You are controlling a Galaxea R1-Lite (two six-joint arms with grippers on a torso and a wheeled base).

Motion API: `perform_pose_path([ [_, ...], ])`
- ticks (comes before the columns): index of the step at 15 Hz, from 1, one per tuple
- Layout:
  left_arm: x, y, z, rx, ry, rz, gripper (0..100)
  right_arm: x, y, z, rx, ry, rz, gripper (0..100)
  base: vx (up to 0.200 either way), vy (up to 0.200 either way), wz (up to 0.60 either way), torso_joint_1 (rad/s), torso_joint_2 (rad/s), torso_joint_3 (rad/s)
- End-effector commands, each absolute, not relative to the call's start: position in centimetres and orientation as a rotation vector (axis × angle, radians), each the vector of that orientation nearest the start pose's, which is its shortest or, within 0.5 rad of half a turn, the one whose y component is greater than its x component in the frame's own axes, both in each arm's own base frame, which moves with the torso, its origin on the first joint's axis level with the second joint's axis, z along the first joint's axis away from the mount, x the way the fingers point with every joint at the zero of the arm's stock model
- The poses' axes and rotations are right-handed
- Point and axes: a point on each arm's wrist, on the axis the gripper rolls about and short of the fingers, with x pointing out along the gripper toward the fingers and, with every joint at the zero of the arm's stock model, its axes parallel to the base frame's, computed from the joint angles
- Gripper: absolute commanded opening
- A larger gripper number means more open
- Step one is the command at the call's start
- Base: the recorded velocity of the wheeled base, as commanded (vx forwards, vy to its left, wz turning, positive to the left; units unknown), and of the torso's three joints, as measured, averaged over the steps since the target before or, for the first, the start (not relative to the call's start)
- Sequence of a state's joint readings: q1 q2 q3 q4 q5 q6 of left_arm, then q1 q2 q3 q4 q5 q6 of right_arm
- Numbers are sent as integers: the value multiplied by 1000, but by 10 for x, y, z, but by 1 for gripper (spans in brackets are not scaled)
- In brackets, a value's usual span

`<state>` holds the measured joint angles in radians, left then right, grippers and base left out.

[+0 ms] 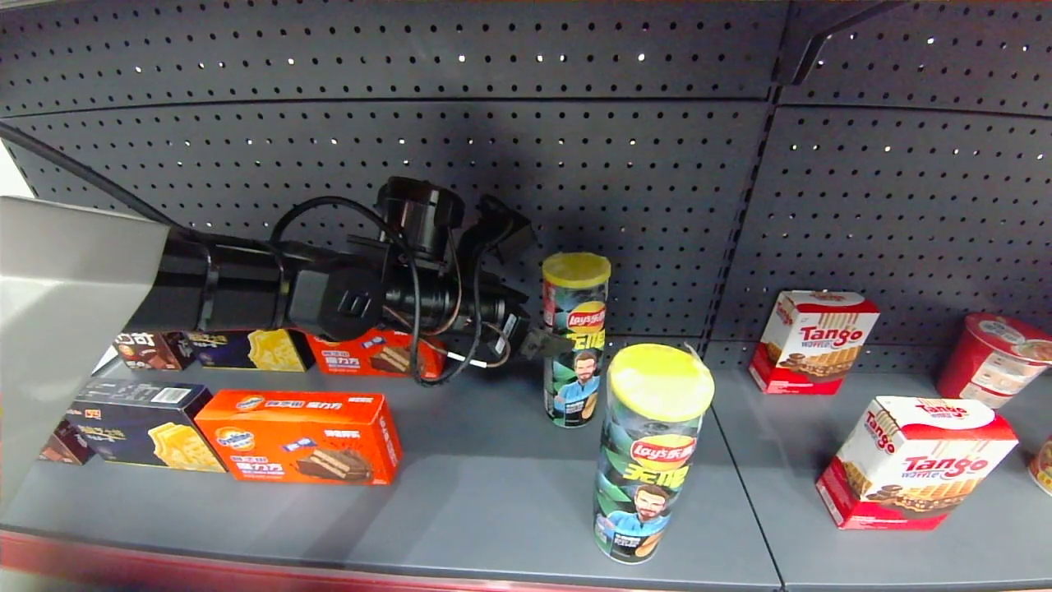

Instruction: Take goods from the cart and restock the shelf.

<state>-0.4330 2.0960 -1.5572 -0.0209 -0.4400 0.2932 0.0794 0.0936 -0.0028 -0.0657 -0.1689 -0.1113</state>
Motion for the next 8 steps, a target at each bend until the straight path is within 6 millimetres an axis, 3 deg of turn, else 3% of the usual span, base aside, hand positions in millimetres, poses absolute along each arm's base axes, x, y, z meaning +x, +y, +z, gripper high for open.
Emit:
perform_pose_path([
  [1, 382, -187, 187, 271, 402, -911, 100, -15, -5, 85, -115, 29, -89, 100, 0, 0, 0, 0, 0, 0],
  [8, 376, -181, 189, 272, 410, -905, 100, -15, -5, 84, -115, 32, -89, 100, 0, 0, 0, 0, 0, 0],
])
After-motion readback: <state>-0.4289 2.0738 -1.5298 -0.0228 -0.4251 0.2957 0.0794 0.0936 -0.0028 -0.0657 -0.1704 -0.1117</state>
